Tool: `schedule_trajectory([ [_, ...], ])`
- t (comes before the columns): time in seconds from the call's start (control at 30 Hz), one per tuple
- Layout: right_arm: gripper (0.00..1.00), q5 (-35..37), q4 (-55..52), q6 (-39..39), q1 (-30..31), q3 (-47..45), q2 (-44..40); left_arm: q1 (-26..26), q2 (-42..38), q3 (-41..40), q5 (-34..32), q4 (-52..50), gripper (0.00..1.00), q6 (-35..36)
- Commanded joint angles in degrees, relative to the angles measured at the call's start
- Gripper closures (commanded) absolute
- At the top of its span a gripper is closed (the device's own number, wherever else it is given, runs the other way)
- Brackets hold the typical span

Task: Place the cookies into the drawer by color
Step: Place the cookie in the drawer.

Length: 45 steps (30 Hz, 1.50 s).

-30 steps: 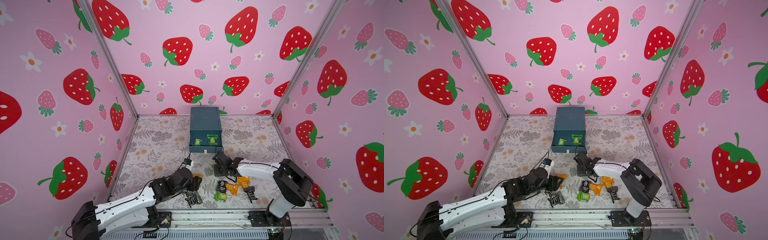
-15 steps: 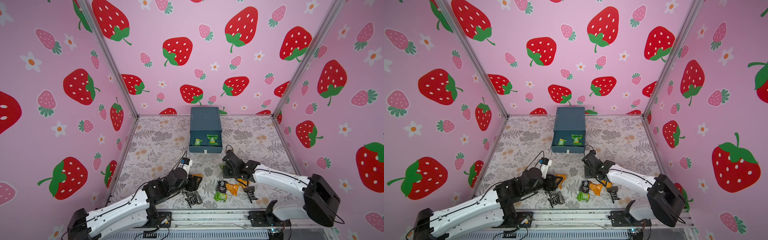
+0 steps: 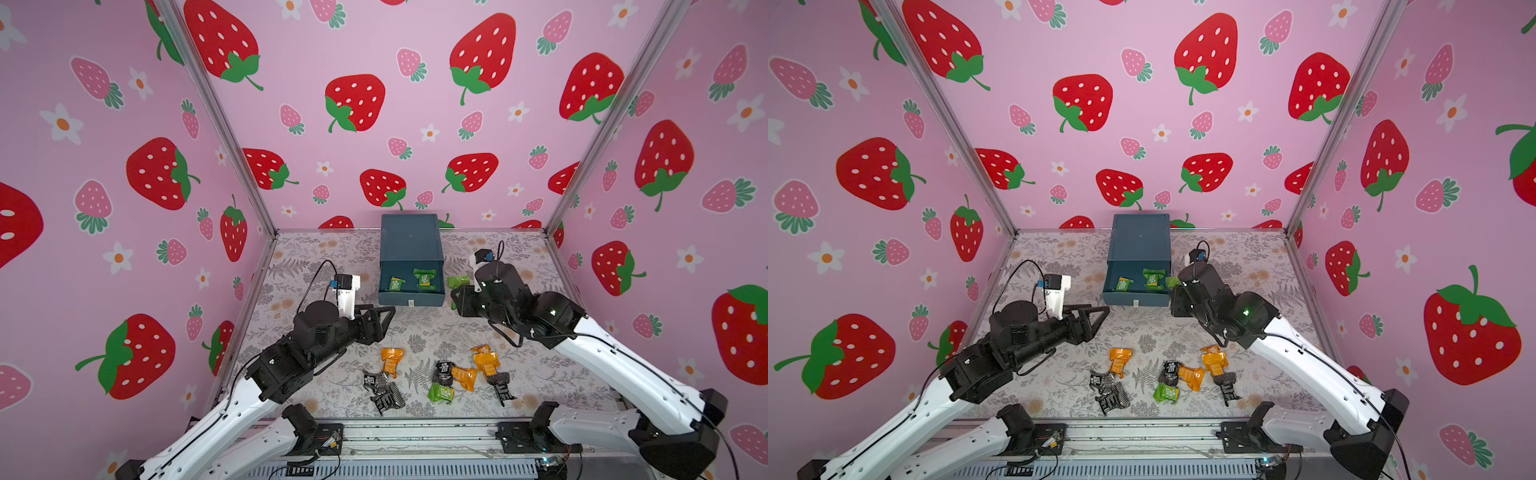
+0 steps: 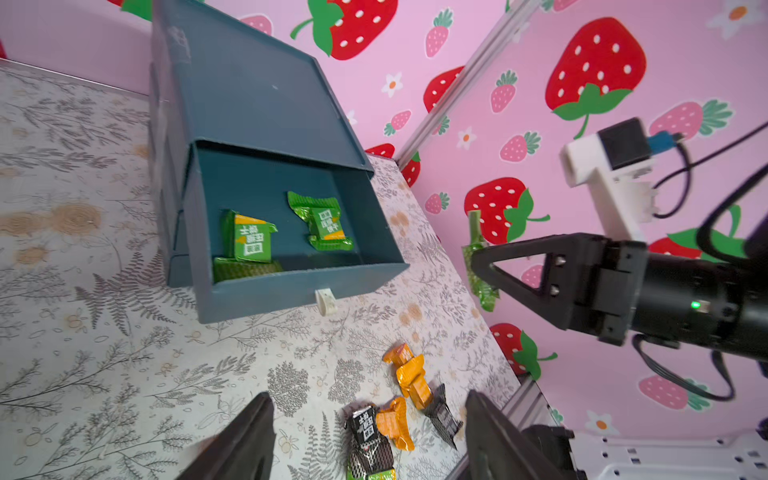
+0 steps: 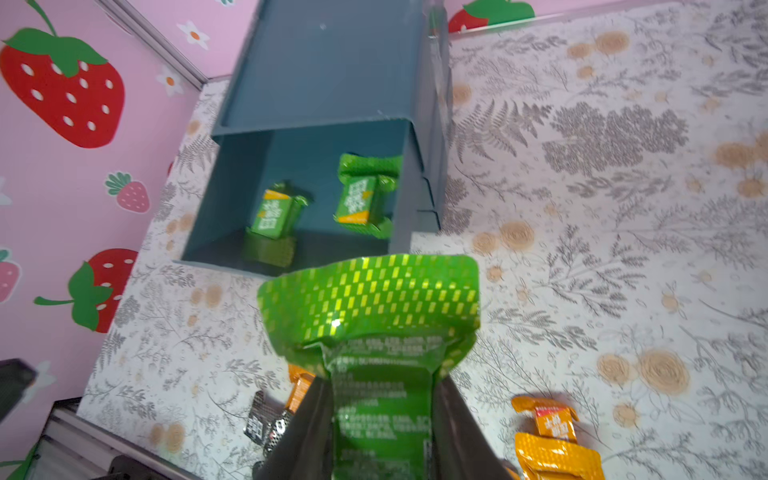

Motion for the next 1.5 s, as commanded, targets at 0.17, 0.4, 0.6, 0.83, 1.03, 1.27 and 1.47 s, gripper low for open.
schedule_trajectory([
  [0.17,0.71,-4.82,-7.02,-5.77,0.07,20.79,21.32,14.28,7.76,2.84,15.49,3.03,0.24,-0.77],
  [0.4,0.7,-7.0,-9.87,-5.5,-1.6,31.54,34.47,15.24,13.03,2.57,13.35,4.15,0.23,-0.14],
  [0.6,0.68,-6.6,-11.65,-4.09,-3.7,32.26,38.08,15.3,13.45,2.57,10.72,3.98,0.21,0.64],
  [0.83,0.65,-4.05,-12.46,-2.3,-5.3,29.88,38.59,15.13,14.96,2.42,12.2,4.59,0.22,0.13],
  [1.03,0.6,-3.44,-13.29,-1.69,-5.31,30.28,39.85,15.14,14.72,2.34,11.43,3.65,0.21,0.35],
  [1.27,0.49,-3.43,-13.32,-2.54,-5.29,31.27,37.96,15.05,14.55,2.95,10.87,2.05,0.21,0.29],
  [1.47,0.44,-5.36,-10.7,-3.94,-5.18,29.15,33.15,13.4,12.87,3.56,6.41,-0.75,0.21,0.58],
])
